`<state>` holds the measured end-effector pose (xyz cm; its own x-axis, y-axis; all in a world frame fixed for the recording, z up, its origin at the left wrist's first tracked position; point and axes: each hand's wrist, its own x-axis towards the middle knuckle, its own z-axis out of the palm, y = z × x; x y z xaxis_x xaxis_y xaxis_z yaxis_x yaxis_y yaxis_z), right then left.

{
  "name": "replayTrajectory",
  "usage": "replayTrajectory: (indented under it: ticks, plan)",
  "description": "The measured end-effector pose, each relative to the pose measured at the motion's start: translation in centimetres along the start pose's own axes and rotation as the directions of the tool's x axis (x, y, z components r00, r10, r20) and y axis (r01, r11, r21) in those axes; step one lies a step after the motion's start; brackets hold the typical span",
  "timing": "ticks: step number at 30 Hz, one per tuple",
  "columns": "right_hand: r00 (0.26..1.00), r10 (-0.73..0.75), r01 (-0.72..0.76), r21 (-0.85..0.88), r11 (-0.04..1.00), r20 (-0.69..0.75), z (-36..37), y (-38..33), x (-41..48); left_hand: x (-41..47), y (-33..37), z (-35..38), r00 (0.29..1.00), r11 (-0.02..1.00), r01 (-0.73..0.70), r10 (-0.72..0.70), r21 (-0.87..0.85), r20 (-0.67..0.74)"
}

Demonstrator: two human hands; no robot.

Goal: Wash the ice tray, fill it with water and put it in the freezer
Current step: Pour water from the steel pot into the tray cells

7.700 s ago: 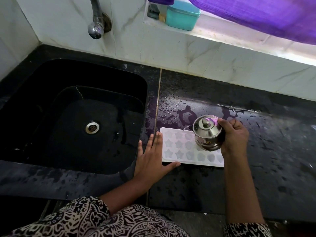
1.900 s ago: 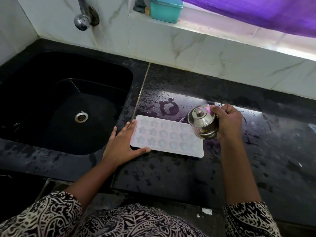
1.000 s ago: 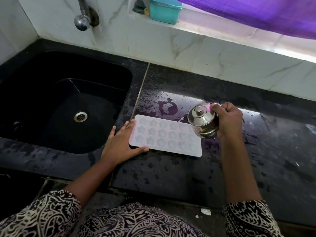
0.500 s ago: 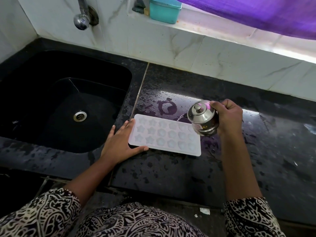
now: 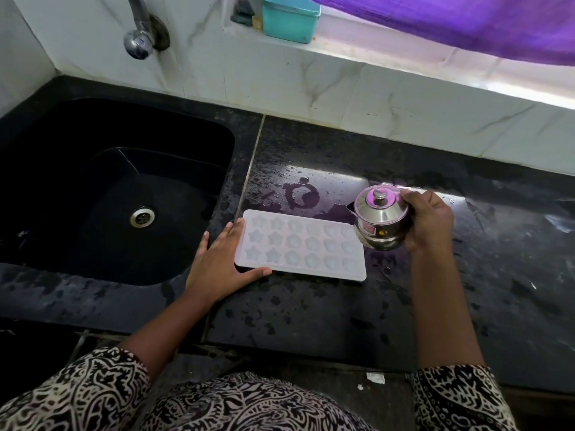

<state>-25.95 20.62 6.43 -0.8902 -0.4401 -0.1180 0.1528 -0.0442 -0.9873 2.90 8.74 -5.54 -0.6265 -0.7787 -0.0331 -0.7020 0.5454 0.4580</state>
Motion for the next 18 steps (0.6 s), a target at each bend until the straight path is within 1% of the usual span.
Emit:
replayTrajectory:
  ticks: [4, 9, 18]
  plan:
    - [0.999, -0.023, 0.021, -0.070, 0.997, -0.027, -0.44, 0.57, 0.01, 0.01, 0.01, 0.10, 1.000, 1.000, -0.008, 0.008, -0.013, -0.007]
    - [0.998, -0.057, 0.054, -0.113, 0.992, -0.024, -0.62, 0.83, -0.18, -0.05, -0.14, -0.01, 1.000, 1.000, -0.015, 0.015, -0.001, -0.008]
    - [0.992, -0.101, 0.091, -0.141, 0.986, -0.069, 0.00, 0.30, -0.82, -0.11, -0.21, 0.05, 1.000, 1.000, -0.024, 0.023, 0.018, 0.013]
